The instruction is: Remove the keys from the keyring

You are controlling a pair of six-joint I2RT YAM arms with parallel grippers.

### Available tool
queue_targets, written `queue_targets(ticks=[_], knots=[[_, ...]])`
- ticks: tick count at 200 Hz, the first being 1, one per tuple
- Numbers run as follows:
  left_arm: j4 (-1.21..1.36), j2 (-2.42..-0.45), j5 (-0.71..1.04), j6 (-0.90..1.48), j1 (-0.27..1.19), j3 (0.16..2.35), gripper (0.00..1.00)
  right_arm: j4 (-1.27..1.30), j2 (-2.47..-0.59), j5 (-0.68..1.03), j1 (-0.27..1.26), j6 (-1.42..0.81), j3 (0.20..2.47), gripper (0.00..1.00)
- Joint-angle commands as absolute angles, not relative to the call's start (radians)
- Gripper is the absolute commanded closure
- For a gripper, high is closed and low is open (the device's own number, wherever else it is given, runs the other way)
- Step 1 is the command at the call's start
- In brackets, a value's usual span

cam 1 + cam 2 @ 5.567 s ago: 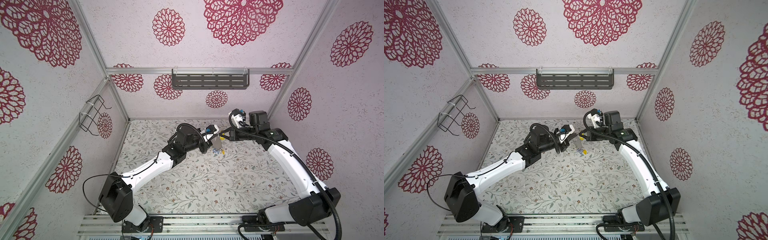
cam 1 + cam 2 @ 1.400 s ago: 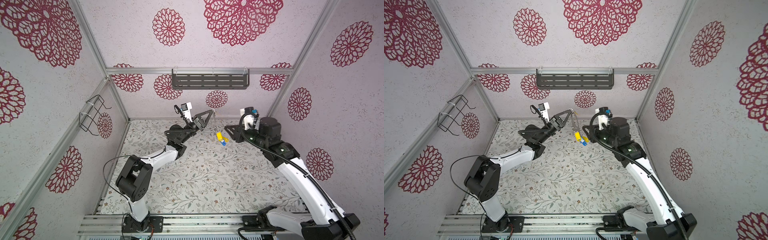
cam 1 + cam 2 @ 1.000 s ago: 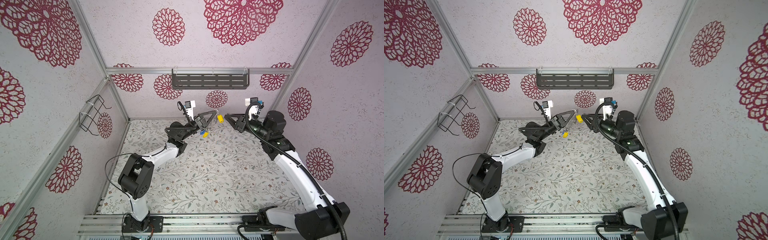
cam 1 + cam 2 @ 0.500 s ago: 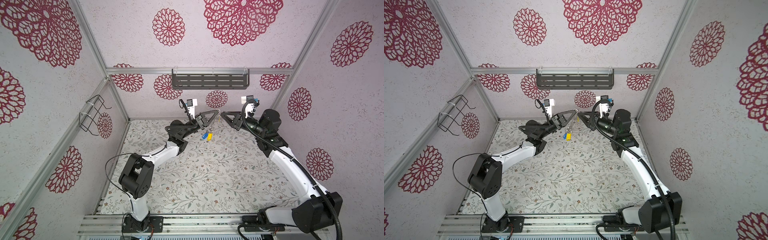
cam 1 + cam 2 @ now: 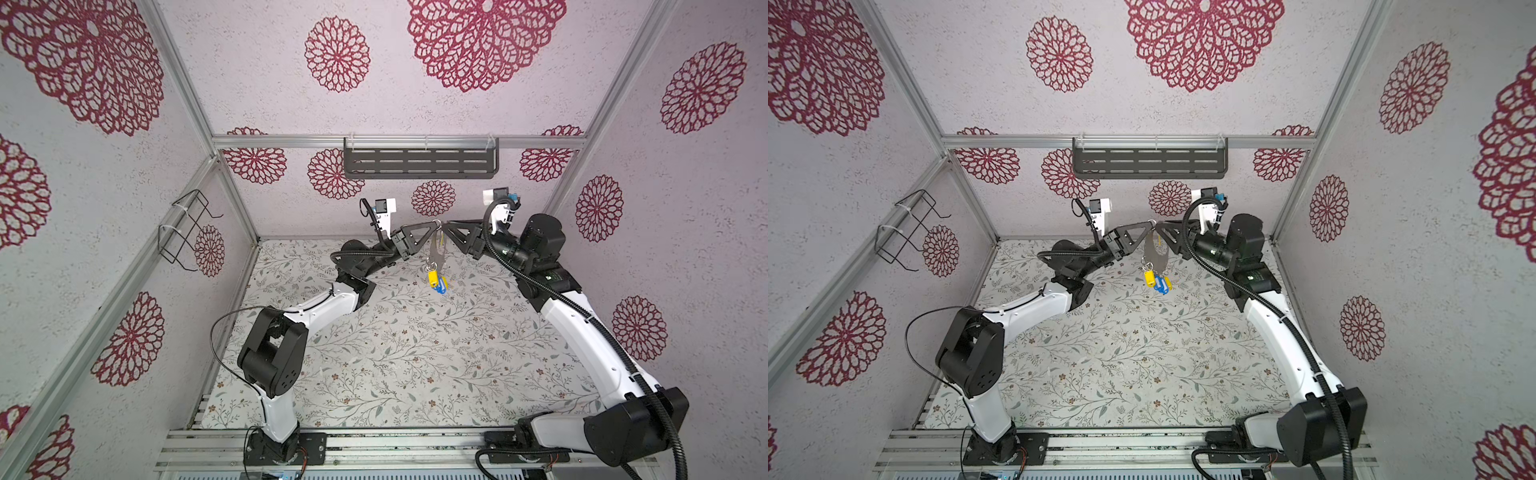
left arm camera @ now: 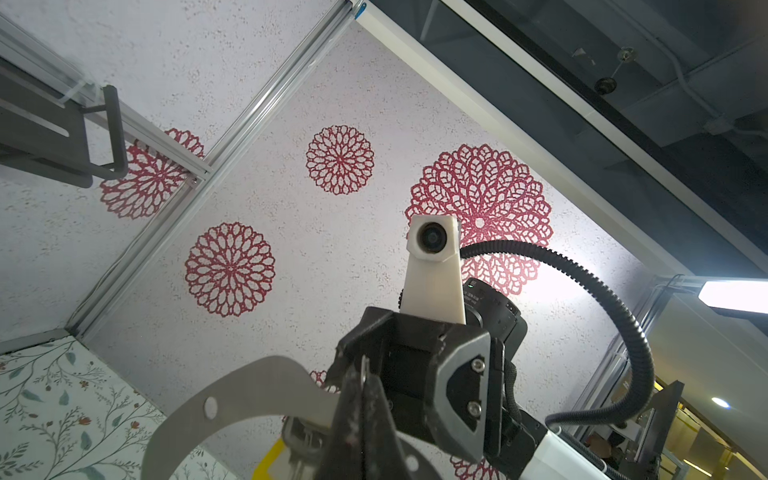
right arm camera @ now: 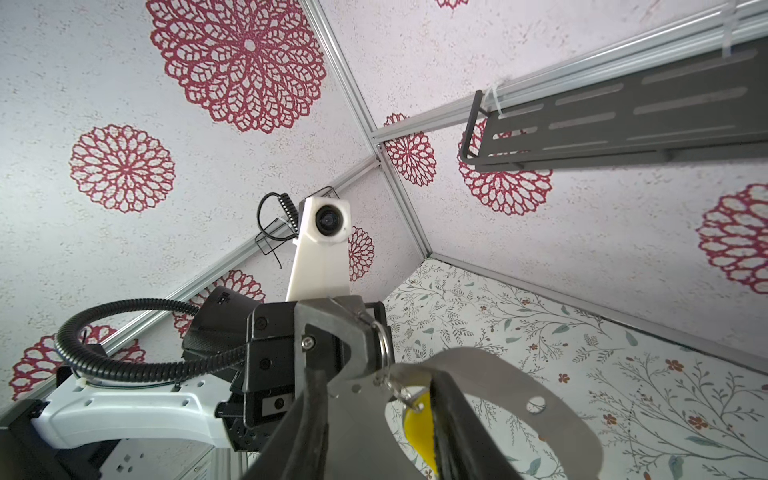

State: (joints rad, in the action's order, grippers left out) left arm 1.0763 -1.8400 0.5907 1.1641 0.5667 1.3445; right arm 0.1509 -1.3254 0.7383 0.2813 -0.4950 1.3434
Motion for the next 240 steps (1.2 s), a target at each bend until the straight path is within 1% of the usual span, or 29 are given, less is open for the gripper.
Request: queue_targets(ticks=[1,20,32,50,70,124,130,141,157,184,194,204,219,240], knots=[[1.092,-1.842,0.597,1.166,0.568,1.376,1.00,0.166,-1.327,0.757,0.276,-0.469,1.401,0.57],[1.092,-1.843,0.594,1.166,0.569,1.378,1.00,0.187,-1.351,0.784,0.282,-0.496,1.412,0.68],[1.090,-1.842,0.591,1.165,0.570,1.379,1.00,0.197,-1.353,0.788,0.293,-0.505,1.406,0.78],[1.090,-1.838,0.581,1.163,0.569,1.381,1.00,0.210,-1.341,0.782,0.309,-0.508,1.379,0.85],[1.091,-1.838,0.571,1.159,0.569,1.384,1.00,0.221,-1.321,0.770,0.319,-0.511,1.342,0.89],[1.086,-1.844,0.558,1.158,0.569,1.402,1.00,0.233,-1.299,0.749,0.337,-0.508,1.288,0.87],[1.087,-1.844,0.557,1.159,0.569,1.402,1.00,0.234,-1.301,0.746,0.338,-0.509,1.286,0.88],[1.088,-1.843,0.555,1.157,0.569,1.401,1.00,0.237,-1.304,0.744,0.342,-0.512,1.286,0.94],[1.088,-1.842,0.553,1.157,0.570,1.398,1.00,0.248,-1.308,0.742,0.347,-0.517,1.287,1.00],[1.088,-1.842,0.555,1.155,0.570,1.392,1.00,0.224,-1.298,0.730,0.352,-0.504,1.288,1.00],[1.084,-1.843,0.558,1.153,0.568,1.390,1.00,0.190,-1.275,0.694,0.348,-0.485,1.285,1.00],[1.078,-1.842,0.564,1.149,0.566,1.391,1.00,0.160,-1.245,0.665,0.335,-0.470,1.277,0.97],[1.066,-1.841,0.571,1.140,0.566,1.387,1.00,0.146,-1.195,0.653,0.307,-0.469,1.260,0.89],[1.065,-1.840,0.576,1.134,0.566,1.381,1.00,0.137,-1.158,0.650,0.272,-0.466,1.264,0.87]])
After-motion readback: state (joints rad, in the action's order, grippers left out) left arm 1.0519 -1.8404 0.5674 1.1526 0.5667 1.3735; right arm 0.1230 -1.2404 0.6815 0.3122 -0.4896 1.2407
